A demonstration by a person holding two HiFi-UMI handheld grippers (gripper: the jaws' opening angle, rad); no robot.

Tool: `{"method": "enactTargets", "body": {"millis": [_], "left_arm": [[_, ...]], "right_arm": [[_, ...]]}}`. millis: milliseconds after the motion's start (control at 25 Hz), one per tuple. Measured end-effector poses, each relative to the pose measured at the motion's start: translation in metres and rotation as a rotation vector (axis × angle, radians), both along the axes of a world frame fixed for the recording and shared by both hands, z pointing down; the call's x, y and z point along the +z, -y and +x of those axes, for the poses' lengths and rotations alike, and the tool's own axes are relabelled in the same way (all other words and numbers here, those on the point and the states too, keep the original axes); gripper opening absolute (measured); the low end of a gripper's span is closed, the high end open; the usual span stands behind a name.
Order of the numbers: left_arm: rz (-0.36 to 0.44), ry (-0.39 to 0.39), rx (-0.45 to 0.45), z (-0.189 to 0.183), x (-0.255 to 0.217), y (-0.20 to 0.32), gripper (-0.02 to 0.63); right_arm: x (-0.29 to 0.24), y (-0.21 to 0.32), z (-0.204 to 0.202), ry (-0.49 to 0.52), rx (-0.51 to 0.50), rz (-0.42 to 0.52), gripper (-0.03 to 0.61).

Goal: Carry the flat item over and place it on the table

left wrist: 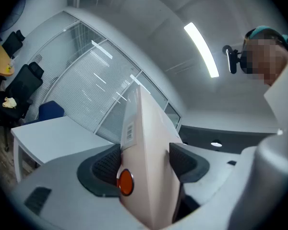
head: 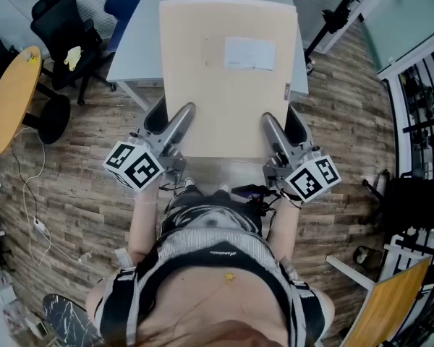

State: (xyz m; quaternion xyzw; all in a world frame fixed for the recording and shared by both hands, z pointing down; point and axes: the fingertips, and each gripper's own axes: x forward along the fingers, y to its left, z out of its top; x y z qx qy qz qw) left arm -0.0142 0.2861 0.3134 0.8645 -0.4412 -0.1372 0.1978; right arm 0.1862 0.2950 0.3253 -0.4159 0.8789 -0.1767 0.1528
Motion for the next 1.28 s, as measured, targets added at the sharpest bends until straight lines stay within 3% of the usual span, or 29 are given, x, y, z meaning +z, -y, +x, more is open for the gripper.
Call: {"method": "enactTargets", "body": {"millis": [1280], "left_arm": [[0.016, -0.005, -0.007, 0.036, 0.002, -0.003, 0.308]], "right_arm": [[0.004, 0.001, 0.034, -0.009, -0.007, 0.012, 0.299]]}}
